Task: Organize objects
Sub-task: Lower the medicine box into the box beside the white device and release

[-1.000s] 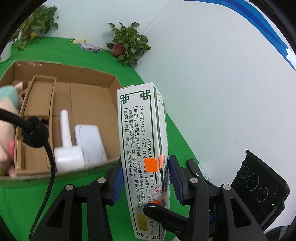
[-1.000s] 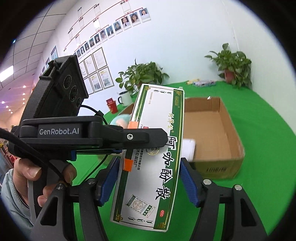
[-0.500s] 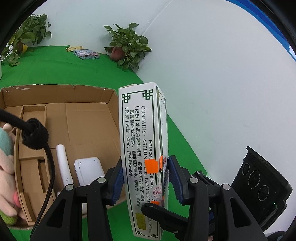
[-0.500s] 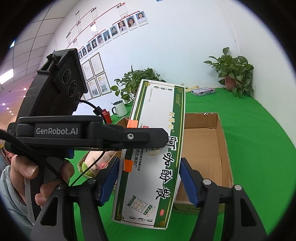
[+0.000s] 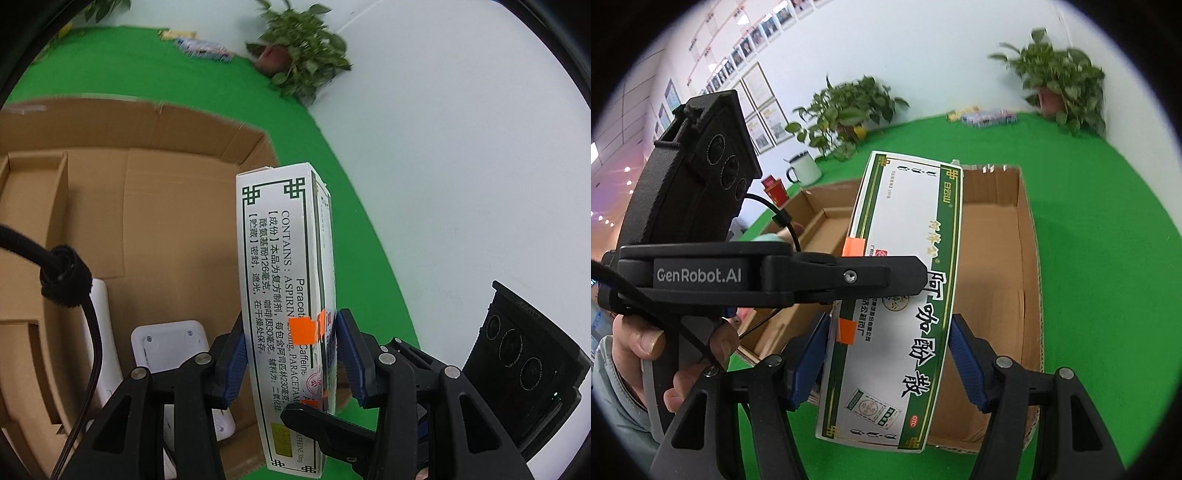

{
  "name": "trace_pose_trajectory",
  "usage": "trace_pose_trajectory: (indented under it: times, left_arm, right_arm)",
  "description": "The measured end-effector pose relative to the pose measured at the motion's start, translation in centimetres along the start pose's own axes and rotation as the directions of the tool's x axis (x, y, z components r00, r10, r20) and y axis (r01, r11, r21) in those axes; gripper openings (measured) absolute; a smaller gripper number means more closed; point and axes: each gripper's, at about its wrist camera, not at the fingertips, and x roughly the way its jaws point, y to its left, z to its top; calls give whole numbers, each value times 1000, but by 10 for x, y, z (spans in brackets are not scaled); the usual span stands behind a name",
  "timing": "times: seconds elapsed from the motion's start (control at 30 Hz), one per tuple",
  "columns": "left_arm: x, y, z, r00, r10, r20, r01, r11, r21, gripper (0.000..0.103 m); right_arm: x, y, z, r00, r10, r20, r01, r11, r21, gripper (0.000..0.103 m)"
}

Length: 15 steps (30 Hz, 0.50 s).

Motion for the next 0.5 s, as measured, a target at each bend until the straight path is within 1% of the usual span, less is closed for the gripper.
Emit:
trace_pose_trajectory:
  times: [0.1, 0.2, 0.37, 0.5]
  left_arm:
    - [17, 12, 2, 1000, 10, -29, -10, 1000, -23, 43]
    - [29, 20, 6, 998, 14, -55, -16, 999, -38, 43]
    - [47, 33, 12, 995, 28, -92, -34, 998, -60, 43]
    - [58, 40, 13, 993, 24, -119, -32, 997, -71, 49]
  right_arm:
    - [11, -11, -3, 999, 11, -37, -9, 999, 36, 64]
    - [19, -15, -3, 997, 2, -71, 2, 999, 45, 64]
    - [35, -15, -5, 993, -34, -116, 38, 999, 37, 63]
    - [40, -9, -7, 985, -90, -145, 89, 996, -15, 63]
